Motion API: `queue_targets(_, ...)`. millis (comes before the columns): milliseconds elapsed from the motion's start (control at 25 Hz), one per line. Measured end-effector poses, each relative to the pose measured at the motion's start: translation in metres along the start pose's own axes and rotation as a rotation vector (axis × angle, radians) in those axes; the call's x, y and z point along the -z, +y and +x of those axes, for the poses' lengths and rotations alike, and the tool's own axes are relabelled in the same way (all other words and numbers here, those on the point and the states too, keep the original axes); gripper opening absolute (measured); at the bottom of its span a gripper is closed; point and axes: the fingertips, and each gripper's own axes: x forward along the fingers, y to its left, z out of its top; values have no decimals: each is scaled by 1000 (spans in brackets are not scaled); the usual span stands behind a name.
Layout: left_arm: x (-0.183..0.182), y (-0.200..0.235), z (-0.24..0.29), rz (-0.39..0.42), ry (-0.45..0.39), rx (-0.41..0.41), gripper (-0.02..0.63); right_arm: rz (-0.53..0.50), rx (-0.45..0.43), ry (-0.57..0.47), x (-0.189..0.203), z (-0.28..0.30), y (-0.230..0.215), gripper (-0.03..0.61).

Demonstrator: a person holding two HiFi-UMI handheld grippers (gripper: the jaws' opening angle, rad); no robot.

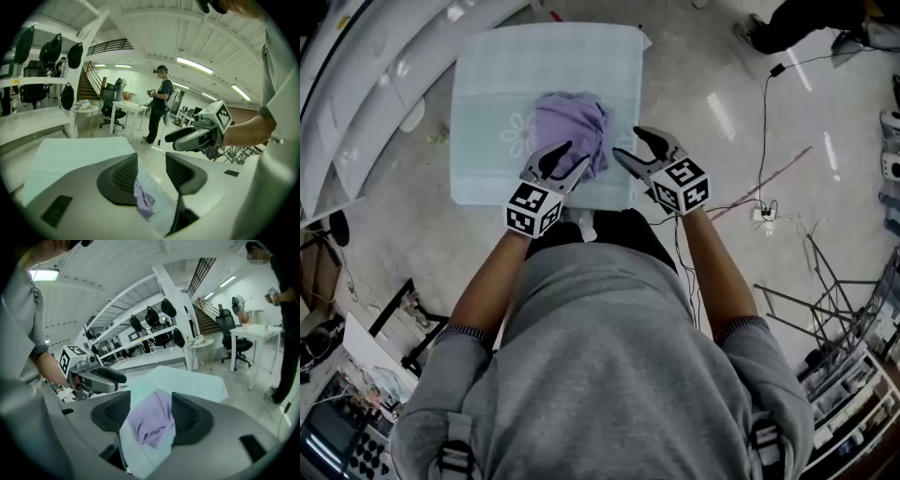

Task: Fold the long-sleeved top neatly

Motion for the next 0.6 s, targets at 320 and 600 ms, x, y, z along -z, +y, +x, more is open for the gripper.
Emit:
queue_targets(320,-58,8,-97,152,-113,110,207,-13,108,-152,-51,-27,103,288)
queue_targets(600,-87,8,-171,219,-226,207,129,-34,229,-280,-86,-37,177,284)
